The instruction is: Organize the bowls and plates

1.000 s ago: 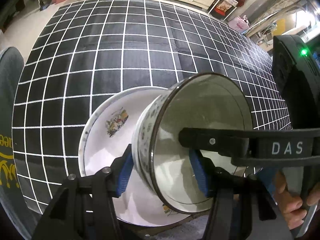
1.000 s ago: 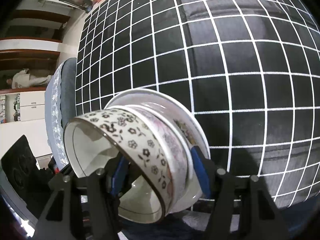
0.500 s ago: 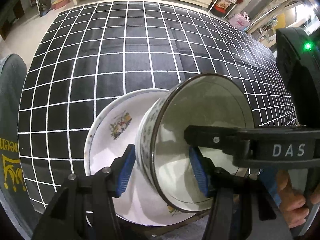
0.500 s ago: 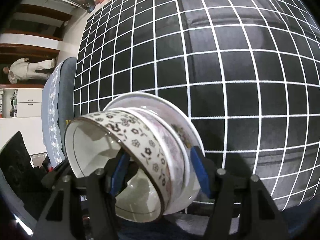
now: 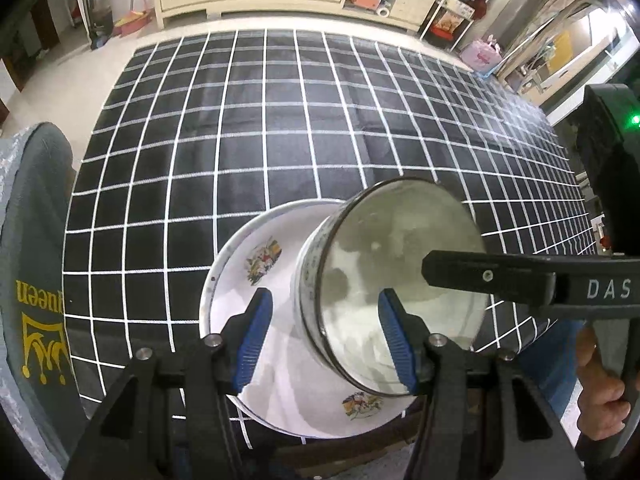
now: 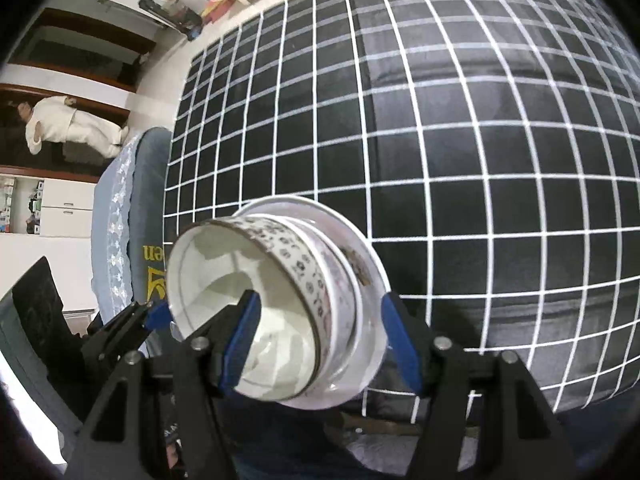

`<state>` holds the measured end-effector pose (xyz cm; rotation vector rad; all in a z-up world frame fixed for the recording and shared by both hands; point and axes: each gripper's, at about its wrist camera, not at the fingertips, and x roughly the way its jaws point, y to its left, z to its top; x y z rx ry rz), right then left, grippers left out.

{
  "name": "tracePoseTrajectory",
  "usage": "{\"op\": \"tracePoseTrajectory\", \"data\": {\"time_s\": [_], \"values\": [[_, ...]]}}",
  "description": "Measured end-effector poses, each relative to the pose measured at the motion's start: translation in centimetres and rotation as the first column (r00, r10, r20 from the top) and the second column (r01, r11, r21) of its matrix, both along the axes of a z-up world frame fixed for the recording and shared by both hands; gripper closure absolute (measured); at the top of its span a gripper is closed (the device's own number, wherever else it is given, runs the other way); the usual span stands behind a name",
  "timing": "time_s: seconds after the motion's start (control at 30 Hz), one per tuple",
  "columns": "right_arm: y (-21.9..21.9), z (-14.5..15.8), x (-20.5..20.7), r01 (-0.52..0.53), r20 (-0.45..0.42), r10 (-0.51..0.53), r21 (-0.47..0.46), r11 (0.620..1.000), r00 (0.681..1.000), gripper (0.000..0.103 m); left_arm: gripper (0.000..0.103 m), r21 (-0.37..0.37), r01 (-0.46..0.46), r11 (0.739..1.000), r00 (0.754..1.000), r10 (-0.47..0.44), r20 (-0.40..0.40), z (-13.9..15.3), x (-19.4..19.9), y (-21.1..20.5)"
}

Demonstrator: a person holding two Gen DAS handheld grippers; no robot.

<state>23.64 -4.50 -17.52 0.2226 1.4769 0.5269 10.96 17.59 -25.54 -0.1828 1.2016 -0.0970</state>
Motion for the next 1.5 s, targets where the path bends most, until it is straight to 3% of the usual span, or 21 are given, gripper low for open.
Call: {"op": "tracePoseTrajectory", "data": {"time_s": [0.17, 0.4, 0.5, 0.67, 0.97, 1.17, 1.37, 1.5], "values": [[-1.6, 2.3, -1.4, 0.017, 0.097, -0.016, -0.017, 1.000, 0.995, 0.036, 0.050, 0.017, 0.024, 1.000, 0.996, -0.026, 0.083, 2.7, -1.3, -1.3], [-4.6, 4.5, -3.7, 0.066, 0.195, -0.056, -0.045, 0.997, 0.979, 0.036, 0.050, 0.014, 0.047, 0.999, 0.989, -0.048, 0.139, 5.0, -3.0, -3.3], [-5.6, 5.1, -4.6, 0.077, 0.225, -0.062, -0.060, 0.995, 0.972, 0.036, 0.050, 0.048, 0.038, 0.998, 0.986, -0.045, 0.163, 5.9, -3.8, -4.1], [-6.6, 5.4, -6.2, 0.085, 0.248, -0.066, -0.067, 0.994, 0.967, 0.036, 0.050, 0.020, 0.043, 0.999, 0.984, -0.046, 0.174, 6.7, -5.4, -4.9], [-9.0, 6.1, -9.4, 0.104, 0.322, -0.062, -0.115, 0.988, 0.945, 0.036, 0.050, 0.066, 0.070, 0.995, 0.972, -0.083, 0.221, 6.7, -8.1, -7.8], [-10.4, 7.6, -12.2, 0.139, 0.450, -0.047, -0.174, 0.975, 0.892, 0.036, 0.050, 0.102, 0.028, 0.994, 0.952, -0.058, 0.300, 7.7, -10.4, -9.8], [-12.0, 8.5, -14.8, 0.173, 0.541, -0.044, -0.190, 0.966, 0.840, 0.036, 0.050, 0.169, 0.038, 0.985, 0.909, -0.104, 0.403, 9.0, -12.6, -12.4], [-13.3, 9.8, -16.7, 0.205, 0.614, -0.051, -0.184, 0.961, 0.788, 0.033, 0.050, 0.187, 0.024, 0.982, 0.880, -0.110, 0.463, 10.1, -14.1, -13.2]]}}
